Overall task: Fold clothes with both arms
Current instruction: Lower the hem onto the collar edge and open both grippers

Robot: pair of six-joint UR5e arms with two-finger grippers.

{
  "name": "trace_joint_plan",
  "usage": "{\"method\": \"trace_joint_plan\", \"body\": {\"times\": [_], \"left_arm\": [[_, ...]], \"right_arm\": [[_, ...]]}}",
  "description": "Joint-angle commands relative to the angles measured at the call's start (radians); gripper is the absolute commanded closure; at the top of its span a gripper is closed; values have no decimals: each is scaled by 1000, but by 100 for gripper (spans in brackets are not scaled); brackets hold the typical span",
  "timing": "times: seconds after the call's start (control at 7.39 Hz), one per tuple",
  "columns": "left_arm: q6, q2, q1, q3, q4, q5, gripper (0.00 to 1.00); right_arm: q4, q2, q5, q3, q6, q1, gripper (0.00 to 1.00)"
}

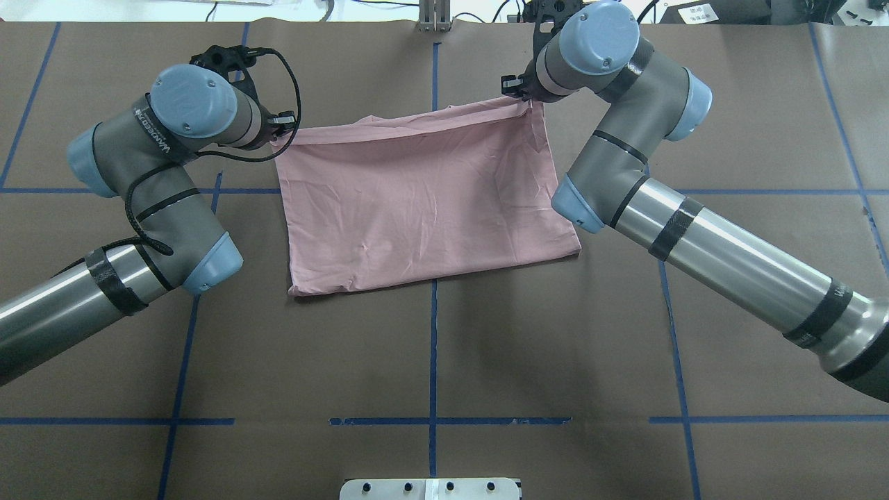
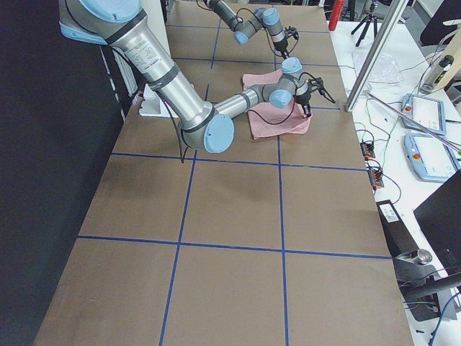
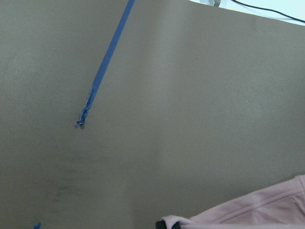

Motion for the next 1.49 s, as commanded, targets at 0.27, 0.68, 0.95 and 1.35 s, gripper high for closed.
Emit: {"method": "trace_joint_plan", "body": {"times": [0.27,0.68,0.95,1.35], "left_arm": [[-4,-17,4,14,-4,1,100],[-9,-26,11,14,-4,1,95],[-10,-26,11,13,-4,1,0],[-6,-26,10,-4,2,-4,0]], "right_arm": [[2,0,-3,-2,1,-11,100],[9,-12,-13,-2,2,-30,85],[9,-14,-13,-2,13,-30,0],[-7,-44,87,59,18,-22,0]]}}
